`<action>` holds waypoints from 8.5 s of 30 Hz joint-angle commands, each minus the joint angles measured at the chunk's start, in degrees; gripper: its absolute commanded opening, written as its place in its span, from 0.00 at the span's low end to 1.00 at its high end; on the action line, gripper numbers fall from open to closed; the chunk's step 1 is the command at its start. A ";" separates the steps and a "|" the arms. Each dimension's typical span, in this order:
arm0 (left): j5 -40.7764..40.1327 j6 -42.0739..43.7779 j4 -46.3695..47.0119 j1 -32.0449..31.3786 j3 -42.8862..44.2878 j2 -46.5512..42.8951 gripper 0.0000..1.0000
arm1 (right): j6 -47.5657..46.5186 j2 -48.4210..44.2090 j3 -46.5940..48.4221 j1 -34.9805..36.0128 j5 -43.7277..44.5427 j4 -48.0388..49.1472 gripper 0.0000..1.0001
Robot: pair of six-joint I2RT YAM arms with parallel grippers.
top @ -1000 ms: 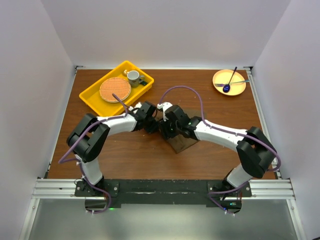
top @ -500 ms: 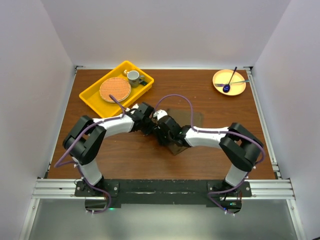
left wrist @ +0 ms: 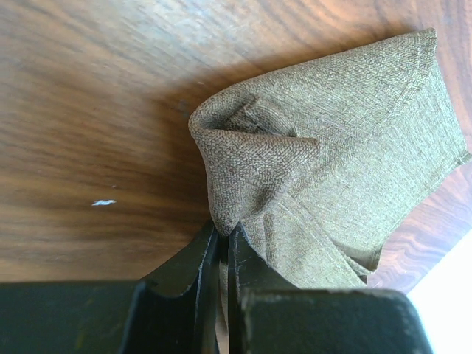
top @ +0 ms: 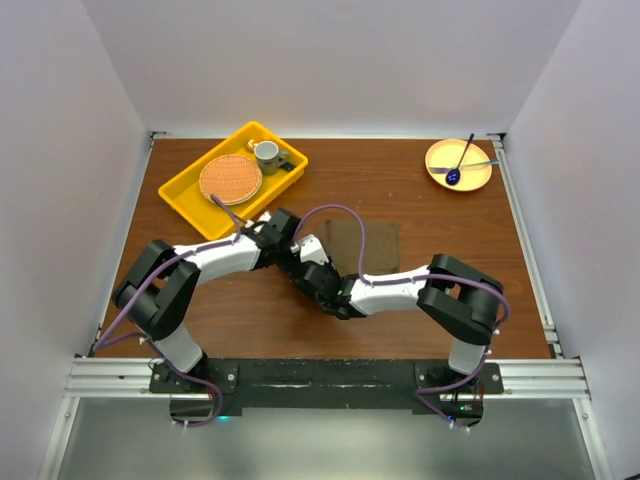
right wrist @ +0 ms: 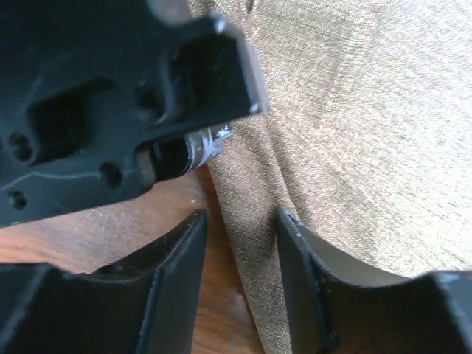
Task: Fold the napkin, place the utensils inside, and roll it up
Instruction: Roll the napkin with the utensil
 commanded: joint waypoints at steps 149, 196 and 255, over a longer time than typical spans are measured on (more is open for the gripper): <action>15.66 27.72 31.02 10.10 -10.70 10.47 0.00 | -11.96 3.63 13.13 -15.38 -31.04 -23.63 0.29; 9.07 26.74 31.72 10.28 -18.52 -1.66 0.15 | 6.16 7.25 0.20 -30.06 -81.50 3.73 0.01; 9.86 1.79 0.26 1.93 -15.35 -11.85 0.00 | 4.92 -1.29 -1.11 13.01 12.10 -2.71 0.60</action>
